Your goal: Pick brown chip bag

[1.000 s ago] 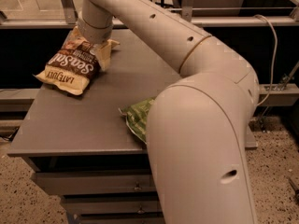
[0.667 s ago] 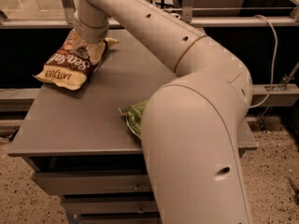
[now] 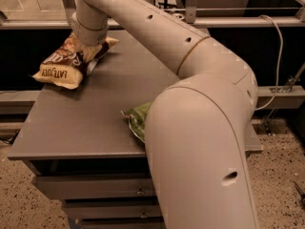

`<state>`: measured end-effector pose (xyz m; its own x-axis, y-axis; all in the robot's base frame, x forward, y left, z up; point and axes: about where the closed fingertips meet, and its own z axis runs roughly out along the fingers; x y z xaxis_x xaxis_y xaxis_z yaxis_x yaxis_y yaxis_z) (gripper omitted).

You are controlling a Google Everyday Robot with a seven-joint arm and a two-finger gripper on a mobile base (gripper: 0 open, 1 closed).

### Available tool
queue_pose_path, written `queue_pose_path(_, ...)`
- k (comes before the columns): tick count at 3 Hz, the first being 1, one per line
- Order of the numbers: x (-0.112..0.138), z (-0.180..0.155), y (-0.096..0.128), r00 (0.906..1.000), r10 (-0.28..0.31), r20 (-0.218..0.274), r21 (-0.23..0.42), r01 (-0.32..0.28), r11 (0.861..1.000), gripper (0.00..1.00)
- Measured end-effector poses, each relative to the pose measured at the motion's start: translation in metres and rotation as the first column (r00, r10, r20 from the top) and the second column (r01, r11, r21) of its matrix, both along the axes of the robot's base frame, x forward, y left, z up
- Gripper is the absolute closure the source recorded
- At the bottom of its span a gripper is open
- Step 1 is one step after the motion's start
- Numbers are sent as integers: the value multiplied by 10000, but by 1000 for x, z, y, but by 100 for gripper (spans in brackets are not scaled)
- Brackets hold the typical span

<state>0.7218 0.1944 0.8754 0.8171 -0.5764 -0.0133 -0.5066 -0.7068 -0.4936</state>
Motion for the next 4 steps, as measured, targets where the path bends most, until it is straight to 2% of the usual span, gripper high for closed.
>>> queue_pose_path(1,-7,36,-1,9997,-254,-10,1176,253,9927,100)
queue_pose_path(2,-16,78,0,9994,-334,-133,2638,357,9639,100)
queue_pose_path(3,-22,122,-5,9990,-310,-335,4457,427,8941,100)
queue_pose_path(4,-30,159,-9,9973,-37,-736,6204,487,7828,100)
